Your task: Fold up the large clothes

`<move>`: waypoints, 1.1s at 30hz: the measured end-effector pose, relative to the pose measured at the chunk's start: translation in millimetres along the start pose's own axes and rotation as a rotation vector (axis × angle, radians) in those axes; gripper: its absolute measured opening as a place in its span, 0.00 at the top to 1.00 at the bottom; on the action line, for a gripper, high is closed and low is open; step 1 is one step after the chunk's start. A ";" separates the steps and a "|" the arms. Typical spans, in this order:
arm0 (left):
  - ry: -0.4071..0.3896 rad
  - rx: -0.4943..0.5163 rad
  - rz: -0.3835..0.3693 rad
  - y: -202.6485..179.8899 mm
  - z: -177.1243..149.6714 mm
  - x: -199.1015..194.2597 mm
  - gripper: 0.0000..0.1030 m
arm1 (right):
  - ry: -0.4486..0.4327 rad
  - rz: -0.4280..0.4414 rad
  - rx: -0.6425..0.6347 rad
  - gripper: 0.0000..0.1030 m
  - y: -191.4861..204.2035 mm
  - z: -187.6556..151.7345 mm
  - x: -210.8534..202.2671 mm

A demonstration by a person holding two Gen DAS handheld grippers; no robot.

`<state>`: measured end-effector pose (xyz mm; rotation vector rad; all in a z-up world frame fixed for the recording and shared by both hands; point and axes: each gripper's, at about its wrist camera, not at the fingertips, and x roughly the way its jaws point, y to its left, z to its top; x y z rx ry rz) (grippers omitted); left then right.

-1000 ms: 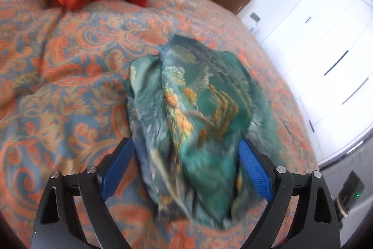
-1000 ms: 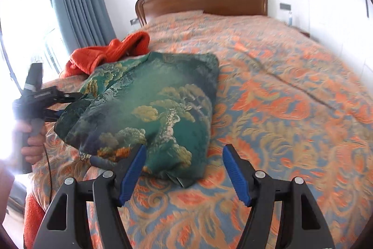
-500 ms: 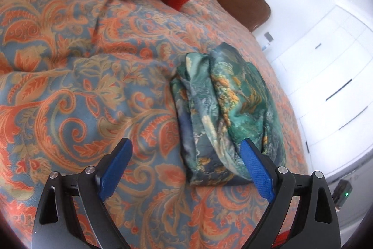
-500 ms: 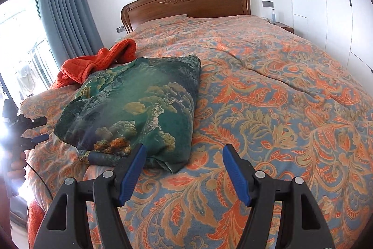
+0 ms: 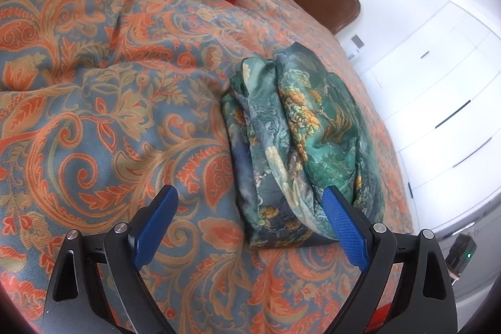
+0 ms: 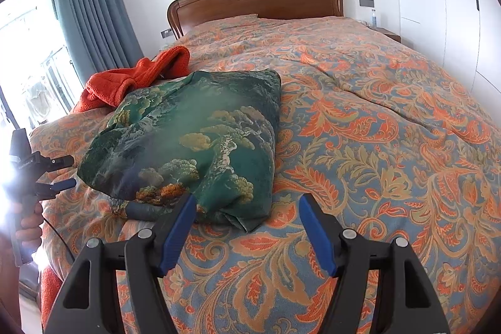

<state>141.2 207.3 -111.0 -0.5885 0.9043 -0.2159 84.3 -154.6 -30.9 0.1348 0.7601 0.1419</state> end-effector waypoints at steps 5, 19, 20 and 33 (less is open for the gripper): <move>0.005 0.001 0.003 3.4 -2.1 0.8 0.09 | 0.016 0.006 0.019 0.32 1.1 -2.0 4.4; 0.020 0.002 0.005 2.8 -3.9 3.5 0.09 | 0.030 0.018 0.036 0.32 3.0 -1.2 8.8; 0.020 0.002 0.005 2.4 -3.8 4.0 0.09 | 0.031 0.018 0.041 0.32 2.3 -1.5 8.7; 0.049 -0.009 -0.009 5.3 -3.3 14.2 0.09 | 0.049 0.021 0.059 0.32 0.9 -3.1 12.0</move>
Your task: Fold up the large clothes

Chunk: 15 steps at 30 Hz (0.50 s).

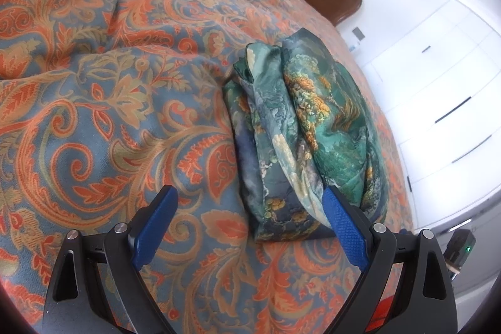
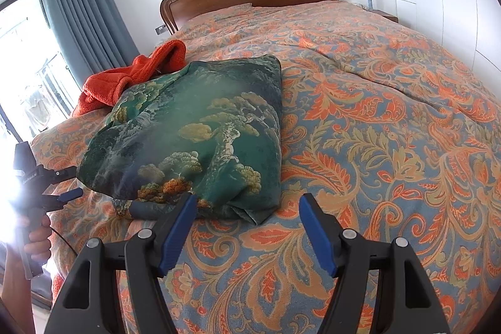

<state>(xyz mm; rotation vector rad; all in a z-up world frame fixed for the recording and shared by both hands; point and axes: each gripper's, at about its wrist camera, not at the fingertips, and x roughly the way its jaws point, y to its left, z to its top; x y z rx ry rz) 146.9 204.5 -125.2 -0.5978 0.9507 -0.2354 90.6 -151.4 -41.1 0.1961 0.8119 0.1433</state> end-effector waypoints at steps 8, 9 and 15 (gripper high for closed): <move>0.013 -0.104 -0.157 9.2 32.3 8.2 0.09 | -0.003 0.011 0.015 0.32 1.1 4.5 -1.4; 0.019 -0.120 -0.163 10.1 37.6 14.4 0.09 | -0.006 0.010 0.015 0.32 1.3 4.9 -1.9; 0.064 -0.240 -0.223 19.3 59.4 58.7 0.16 | -0.007 0.008 0.025 0.32 -1.6 8.4 -2.6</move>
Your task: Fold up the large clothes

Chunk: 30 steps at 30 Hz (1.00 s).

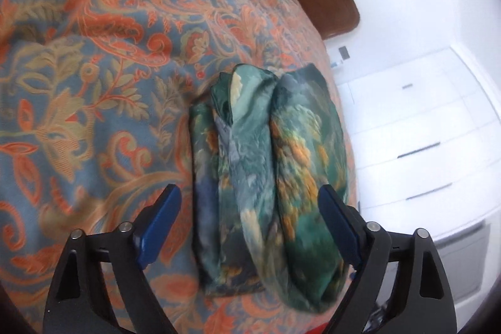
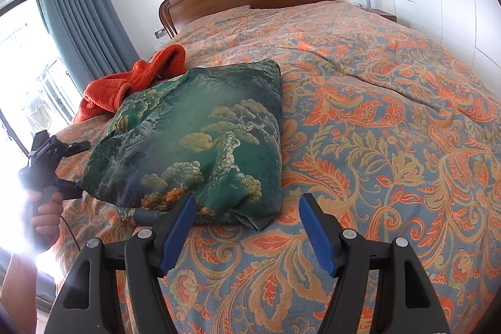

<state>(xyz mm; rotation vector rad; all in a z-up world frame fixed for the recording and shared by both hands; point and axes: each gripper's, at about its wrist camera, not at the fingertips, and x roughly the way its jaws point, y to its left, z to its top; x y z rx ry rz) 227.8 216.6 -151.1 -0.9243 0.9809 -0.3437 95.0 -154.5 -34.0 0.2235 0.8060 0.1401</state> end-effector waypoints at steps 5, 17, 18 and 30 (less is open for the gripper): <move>0.036 -0.088 -0.010 16.6 9.4 28.0 0.15 | 0.001 0.016 0.000 0.32 -1.8 8.3 3.1; 0.046 -0.099 -0.025 27.4 2.7 30.1 0.18 | 0.012 0.121 0.123 0.32 -29.4 62.7 24.5; 0.070 -0.075 0.015 23.7 1.4 38.3 0.18 | 0.017 0.128 0.110 0.32 -27.6 63.4 27.7; 0.172 0.009 0.033 -2.9 -6.9 79.3 0.19 | 0.295 0.339 0.152 0.22 -53.8 83.0 138.7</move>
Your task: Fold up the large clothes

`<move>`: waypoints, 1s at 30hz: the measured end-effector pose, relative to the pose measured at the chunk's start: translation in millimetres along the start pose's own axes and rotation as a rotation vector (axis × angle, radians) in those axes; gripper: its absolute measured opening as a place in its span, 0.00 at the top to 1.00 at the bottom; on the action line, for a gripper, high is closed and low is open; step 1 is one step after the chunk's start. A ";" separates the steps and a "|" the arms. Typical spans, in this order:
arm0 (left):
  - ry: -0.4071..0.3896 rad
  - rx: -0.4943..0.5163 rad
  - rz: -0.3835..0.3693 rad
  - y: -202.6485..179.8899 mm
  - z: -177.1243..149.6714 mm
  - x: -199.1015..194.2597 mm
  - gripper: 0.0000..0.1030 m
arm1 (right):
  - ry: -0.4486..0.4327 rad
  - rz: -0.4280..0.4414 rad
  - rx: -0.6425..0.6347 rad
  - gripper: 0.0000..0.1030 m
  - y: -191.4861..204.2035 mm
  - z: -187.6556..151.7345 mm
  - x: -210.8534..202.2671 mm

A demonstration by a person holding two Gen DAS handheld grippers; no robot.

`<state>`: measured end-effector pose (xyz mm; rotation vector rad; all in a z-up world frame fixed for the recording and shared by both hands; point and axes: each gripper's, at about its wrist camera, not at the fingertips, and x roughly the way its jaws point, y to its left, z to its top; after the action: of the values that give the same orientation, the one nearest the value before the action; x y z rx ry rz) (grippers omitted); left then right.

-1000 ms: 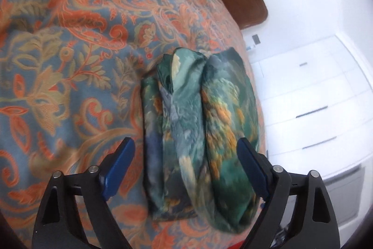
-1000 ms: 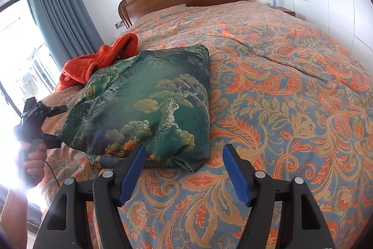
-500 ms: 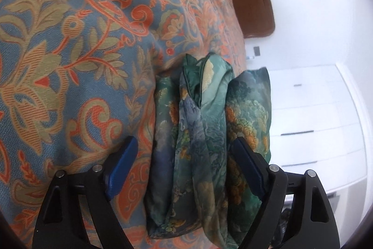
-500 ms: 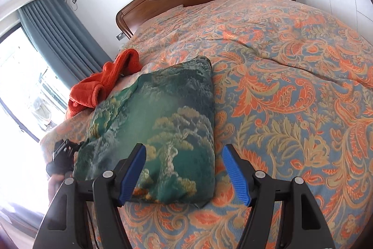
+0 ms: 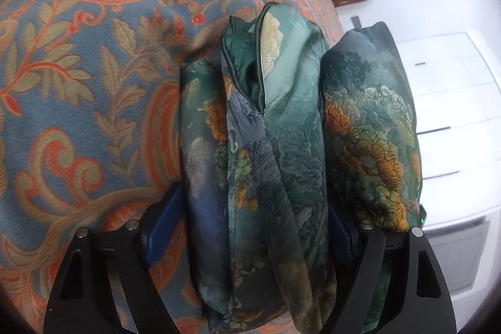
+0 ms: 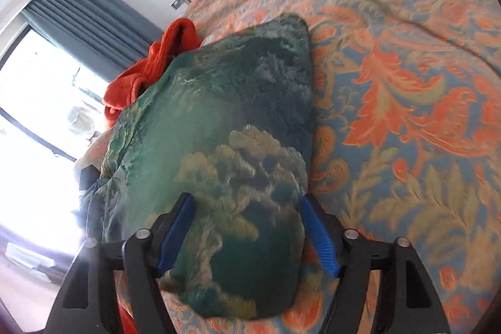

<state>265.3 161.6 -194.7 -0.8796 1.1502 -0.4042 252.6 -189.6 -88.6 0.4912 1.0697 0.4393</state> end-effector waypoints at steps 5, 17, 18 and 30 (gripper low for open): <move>0.013 0.009 0.021 -17.6 8.3 24.0 0.46 | 0.076 0.084 0.078 0.01 -10.8 22.0 48.3; -0.129 0.276 0.131 -132.0 -8.5 0.6 0.68 | -0.141 -0.227 -0.473 0.42 118.5 -9.7 5.4; -0.142 0.281 0.131 -141.0 1.2 1.1 0.68 | -0.159 -0.226 -0.477 0.42 122.1 -7.4 2.2; -0.203 0.354 0.192 -196.1 125.3 58.5 0.65 | -0.306 -0.200 -0.429 0.42 104.0 119.8 20.7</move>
<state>431.3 50.4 -61.7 -0.4844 0.9292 -0.3386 358.8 -113.6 3.8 0.0644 0.6934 0.3876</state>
